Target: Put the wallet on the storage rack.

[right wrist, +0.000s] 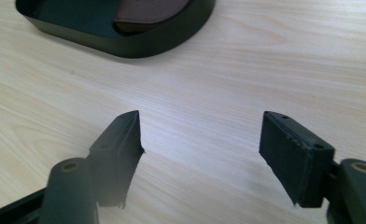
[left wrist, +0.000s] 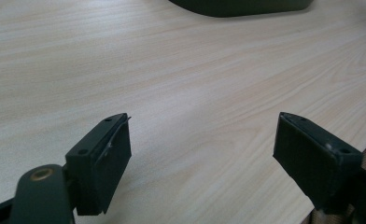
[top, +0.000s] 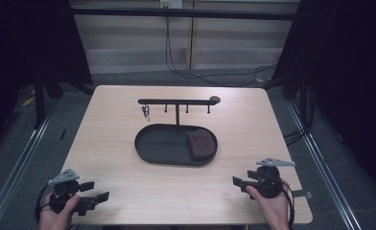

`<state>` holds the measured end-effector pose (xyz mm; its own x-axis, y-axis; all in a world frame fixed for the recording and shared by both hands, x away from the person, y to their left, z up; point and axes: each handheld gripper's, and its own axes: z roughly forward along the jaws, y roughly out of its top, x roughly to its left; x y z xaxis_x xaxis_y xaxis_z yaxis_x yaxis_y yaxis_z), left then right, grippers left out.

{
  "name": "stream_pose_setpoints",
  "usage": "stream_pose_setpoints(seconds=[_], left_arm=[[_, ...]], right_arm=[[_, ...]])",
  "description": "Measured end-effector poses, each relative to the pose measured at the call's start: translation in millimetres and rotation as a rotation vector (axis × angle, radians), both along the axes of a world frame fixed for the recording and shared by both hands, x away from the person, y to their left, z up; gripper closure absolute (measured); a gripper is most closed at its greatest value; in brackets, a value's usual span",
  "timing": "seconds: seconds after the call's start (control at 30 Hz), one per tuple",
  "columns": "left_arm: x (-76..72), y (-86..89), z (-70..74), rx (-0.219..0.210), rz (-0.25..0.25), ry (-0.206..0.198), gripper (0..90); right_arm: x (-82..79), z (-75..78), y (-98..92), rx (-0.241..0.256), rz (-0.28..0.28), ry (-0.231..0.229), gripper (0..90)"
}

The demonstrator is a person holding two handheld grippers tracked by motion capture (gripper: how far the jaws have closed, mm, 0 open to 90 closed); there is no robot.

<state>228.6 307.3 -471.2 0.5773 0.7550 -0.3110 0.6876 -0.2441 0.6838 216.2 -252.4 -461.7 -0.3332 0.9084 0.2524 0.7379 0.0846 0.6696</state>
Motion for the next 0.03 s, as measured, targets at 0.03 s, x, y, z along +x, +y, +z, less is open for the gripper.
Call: stream_pose_setpoints(seconds=[0.03], left_arm=[[0.0,0.5,0.1,0.000,-0.002,0.003,18.8]], right_arm=[[0.5,-2.1,-2.4,-0.009,-0.007,0.000,28.0]])
